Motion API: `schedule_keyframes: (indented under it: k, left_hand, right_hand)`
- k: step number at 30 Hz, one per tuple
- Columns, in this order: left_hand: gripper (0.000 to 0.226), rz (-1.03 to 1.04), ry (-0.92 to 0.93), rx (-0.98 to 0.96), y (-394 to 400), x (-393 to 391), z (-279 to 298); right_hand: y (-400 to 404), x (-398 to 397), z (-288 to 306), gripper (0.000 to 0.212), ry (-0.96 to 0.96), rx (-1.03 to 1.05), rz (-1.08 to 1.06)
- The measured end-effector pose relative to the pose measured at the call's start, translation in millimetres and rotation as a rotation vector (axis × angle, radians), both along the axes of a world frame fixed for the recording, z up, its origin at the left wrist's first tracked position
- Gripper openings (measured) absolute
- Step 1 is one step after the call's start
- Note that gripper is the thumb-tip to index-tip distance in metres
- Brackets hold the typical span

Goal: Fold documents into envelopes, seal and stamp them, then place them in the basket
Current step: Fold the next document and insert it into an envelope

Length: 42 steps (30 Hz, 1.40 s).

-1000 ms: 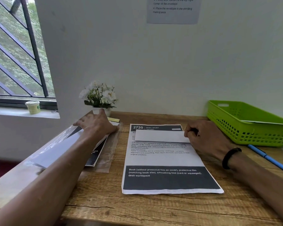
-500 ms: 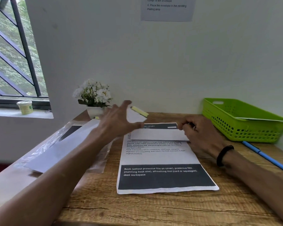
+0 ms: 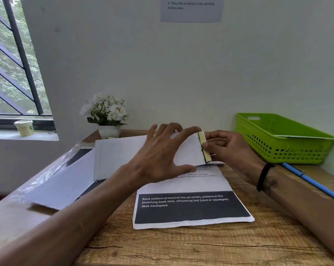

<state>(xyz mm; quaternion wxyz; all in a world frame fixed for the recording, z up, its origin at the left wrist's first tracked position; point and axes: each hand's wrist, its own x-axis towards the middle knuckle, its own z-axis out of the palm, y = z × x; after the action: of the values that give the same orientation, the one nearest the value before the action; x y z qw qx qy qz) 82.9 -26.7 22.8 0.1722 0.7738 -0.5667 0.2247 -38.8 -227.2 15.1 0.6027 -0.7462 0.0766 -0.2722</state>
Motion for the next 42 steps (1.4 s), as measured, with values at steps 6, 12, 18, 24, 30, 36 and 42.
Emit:
schedule_keyframes:
  k: [6,12,18,24,30,36,42]
  left_hand:
    - [0.102,0.017,0.017,0.015,2,7,-3]
    - [0.104,0.043,0.039,0.016,5,16,-5]
    - [0.104,0.015,-0.023,-0.04,5,15,-4]
    - [0.105,0.053,-0.133,-0.018,8,16,-2]
    - [0.105,0.03,-0.155,-0.022,7,17,-2]
    - [0.101,-0.036,-0.189,-0.033,4,15,-6]
    - [0.095,-0.065,-0.235,-0.074,4,15,-3]
  right_hand:
    - [0,-2,2,0.022,-0.011,0.112,0.076]
    - [-2,-2,1,0.029,0.009,0.053,0.068]
    - [0,-2,1,0.025,-0.003,0.04,0.037]
    - [-2,1,-1,0.019,-0.005,-0.065,-0.052]
    - [-6,0,-2,0.026,-0.004,-0.061,-0.029]
    - [-4,1,-8,0.033,0.046,-0.002,0.118]
    - [-5,1,-6,0.04,0.029,-0.072,0.03]
